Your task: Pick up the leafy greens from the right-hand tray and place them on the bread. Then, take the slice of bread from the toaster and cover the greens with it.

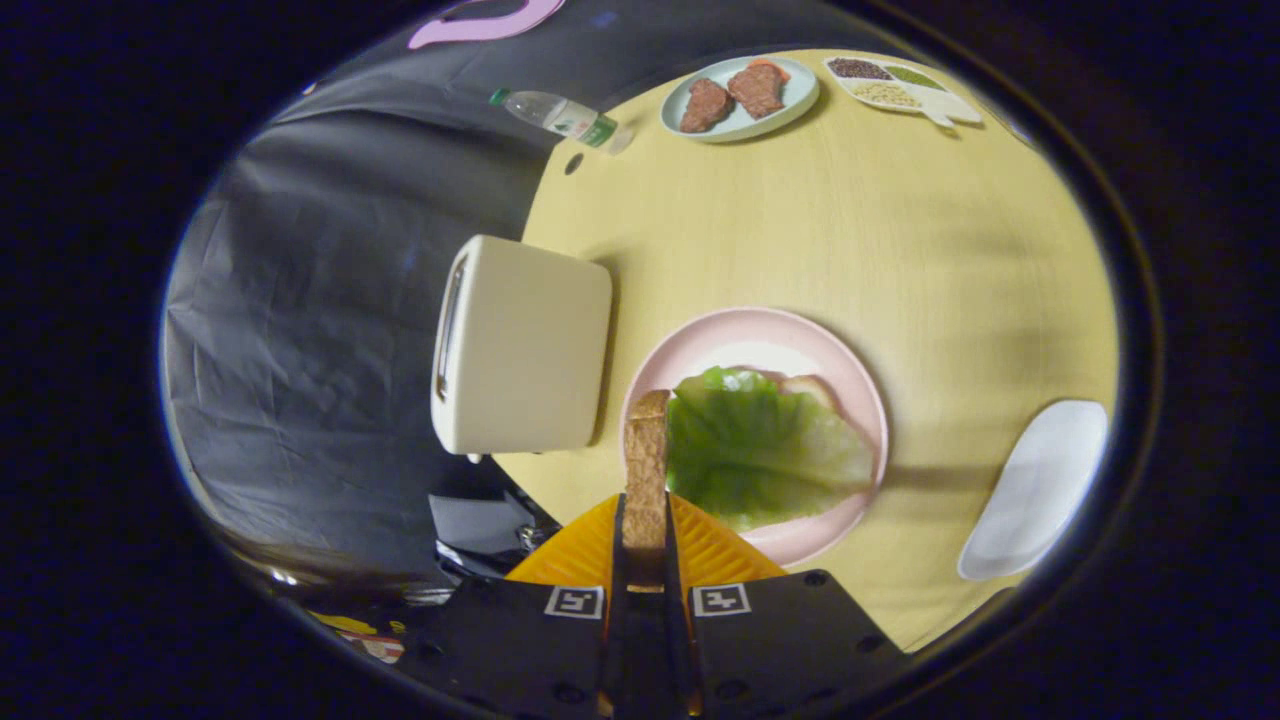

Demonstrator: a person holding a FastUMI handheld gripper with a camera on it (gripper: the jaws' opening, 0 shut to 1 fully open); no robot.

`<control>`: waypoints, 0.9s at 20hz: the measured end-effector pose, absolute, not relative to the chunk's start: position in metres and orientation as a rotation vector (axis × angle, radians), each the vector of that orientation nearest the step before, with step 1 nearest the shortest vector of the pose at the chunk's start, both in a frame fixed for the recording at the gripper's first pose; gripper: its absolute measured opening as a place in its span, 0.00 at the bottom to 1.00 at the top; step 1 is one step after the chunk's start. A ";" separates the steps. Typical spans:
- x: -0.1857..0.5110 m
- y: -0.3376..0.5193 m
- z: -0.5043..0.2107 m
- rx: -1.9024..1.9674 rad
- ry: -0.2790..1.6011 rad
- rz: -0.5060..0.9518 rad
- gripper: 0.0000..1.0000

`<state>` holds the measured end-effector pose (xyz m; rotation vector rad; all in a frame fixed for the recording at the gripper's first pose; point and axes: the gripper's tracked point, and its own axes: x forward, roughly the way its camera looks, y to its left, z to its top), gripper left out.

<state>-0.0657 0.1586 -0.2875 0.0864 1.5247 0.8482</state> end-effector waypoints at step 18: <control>-0.011 0.120 -0.309 -0.214 1.196 0.631 0.78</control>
